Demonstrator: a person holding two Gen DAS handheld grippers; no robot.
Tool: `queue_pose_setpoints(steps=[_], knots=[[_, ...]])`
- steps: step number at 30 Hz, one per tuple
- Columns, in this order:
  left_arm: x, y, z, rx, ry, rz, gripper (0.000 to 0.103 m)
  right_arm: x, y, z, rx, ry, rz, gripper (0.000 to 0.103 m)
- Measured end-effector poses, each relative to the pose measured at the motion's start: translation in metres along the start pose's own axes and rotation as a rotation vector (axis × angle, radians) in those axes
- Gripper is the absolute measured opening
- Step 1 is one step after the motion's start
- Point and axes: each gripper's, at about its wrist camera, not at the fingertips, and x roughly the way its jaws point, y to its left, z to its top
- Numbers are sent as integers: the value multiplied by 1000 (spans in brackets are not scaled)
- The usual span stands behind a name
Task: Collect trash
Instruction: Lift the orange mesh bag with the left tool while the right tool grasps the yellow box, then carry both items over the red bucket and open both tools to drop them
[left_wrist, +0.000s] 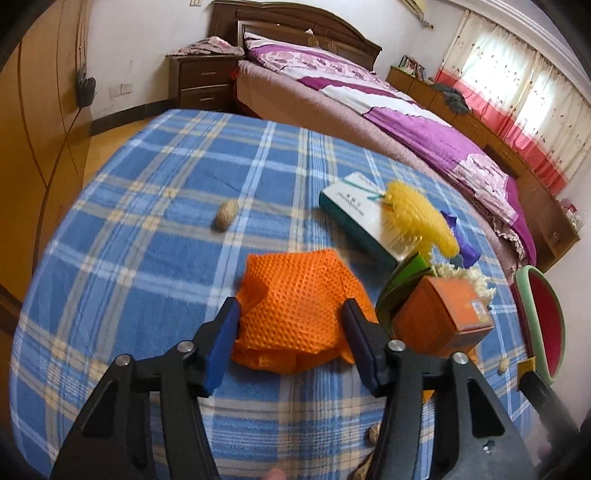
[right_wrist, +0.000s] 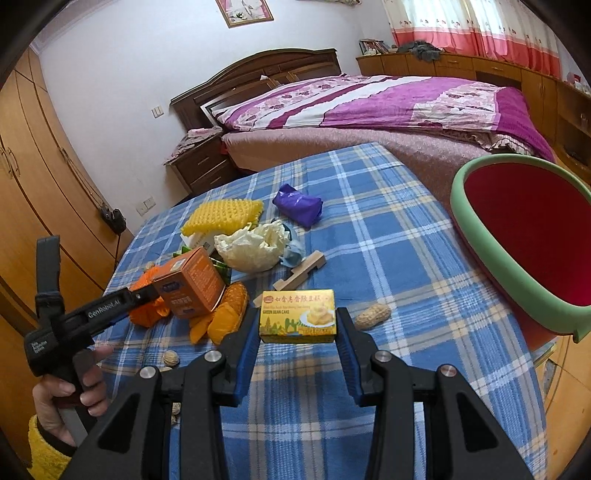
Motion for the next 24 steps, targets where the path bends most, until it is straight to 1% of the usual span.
queue_pose_setpoints(steps=[1,3,4,5,6,7,9,12,17,24], knots=[[0,-1,-1,-2,-1,4,54,-1,-1,0,3,0,2,43],[1,-1,-6,-2,-3,3,43,-4,-4,0,10,-5,8,43],[0,-2,-6,0,-4,5,40,-6,-5,-1,13,-10,9,43],[-1,-2,-7,2,-9,11,33,-8,-6,-1,15,-15,12,43],[-3,-3,-8,3,-13,11,29,-11,-8,-1,18,-19,14,43],[-4,-3,-9,0,-15,7,27,-12,-9,-2,20,-22,16,43],[-10,-4,-11,-13,-24,-7,19,-16,-13,-3,28,-27,21,43],[-22,-6,-14,-26,-43,-28,15,-22,-19,-4,39,-35,25,43],[-43,-16,-17,-27,-81,-50,14,-35,-31,-5,60,-62,32,43],[-83,-43,-13,17,-168,-80,13,-57,-50,-5,98,-110,36,43]])
